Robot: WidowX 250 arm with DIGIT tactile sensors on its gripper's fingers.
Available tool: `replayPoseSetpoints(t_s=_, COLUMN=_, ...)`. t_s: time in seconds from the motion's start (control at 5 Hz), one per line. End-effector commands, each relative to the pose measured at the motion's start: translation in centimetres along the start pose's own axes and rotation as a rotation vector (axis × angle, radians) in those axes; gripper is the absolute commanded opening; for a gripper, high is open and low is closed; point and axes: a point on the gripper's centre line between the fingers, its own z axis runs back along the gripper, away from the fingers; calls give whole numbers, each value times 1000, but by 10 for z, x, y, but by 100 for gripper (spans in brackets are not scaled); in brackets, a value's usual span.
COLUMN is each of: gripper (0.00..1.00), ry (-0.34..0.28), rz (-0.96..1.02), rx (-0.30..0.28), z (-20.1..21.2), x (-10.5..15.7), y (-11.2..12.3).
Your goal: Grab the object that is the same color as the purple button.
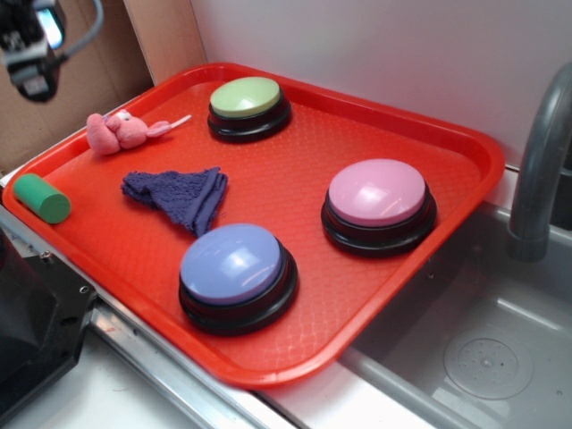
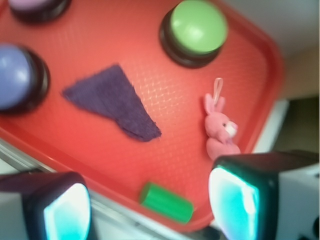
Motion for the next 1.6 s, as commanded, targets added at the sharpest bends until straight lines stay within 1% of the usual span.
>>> replayPoseSetpoints(t_s=0.0, gripper=100, ry=77, rz=-197, rx=6, z=-73, x=42, y=-8)
replayPoseSetpoints(t_s=0.2, gripper=100, ry=92, rz=-268, rx=-15, z=-87, x=64, y=-15)
replayPoseSetpoints(t_s=0.4, gripper=100, ry=132, rz=-303, rx=-48, z=-108, x=71, y=-23)
replayPoseSetpoints(t_s=0.6, gripper=100, ry=226, rz=-313, rx=-83, z=-129, x=52, y=-20)
replayPoseSetpoints(t_s=0.8, gripper=100, ry=301, rz=-328, rx=-172, z=-141, x=39, y=-22)
replayPoseSetpoints(t_s=1.0, gripper=0, ry=291, rz=-279, rx=-150, z=-149, x=37, y=-24)
replayPoseSetpoints(t_s=1.2, gripper=0, ry=279, rz=-207, rx=-116, z=-146, x=38, y=-21)
replayPoseSetpoints(t_s=1.4, gripper=0, ry=233, rz=-78, rx=-51, z=-124, x=40, y=-15)
